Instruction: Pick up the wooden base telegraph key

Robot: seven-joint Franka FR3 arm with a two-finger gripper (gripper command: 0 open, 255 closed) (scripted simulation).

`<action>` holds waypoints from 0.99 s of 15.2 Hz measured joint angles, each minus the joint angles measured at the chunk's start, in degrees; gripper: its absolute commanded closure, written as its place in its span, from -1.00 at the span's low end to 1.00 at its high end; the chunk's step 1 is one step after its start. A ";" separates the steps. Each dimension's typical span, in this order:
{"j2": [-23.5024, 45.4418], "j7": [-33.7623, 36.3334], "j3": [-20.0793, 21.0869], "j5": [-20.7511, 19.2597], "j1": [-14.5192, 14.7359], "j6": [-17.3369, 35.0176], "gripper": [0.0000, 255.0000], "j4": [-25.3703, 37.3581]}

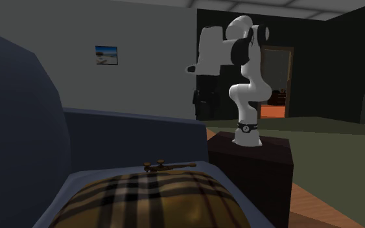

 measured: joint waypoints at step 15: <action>30.87 7.73 -2.69 4.31 -3.49 5.14 -1.00 21.93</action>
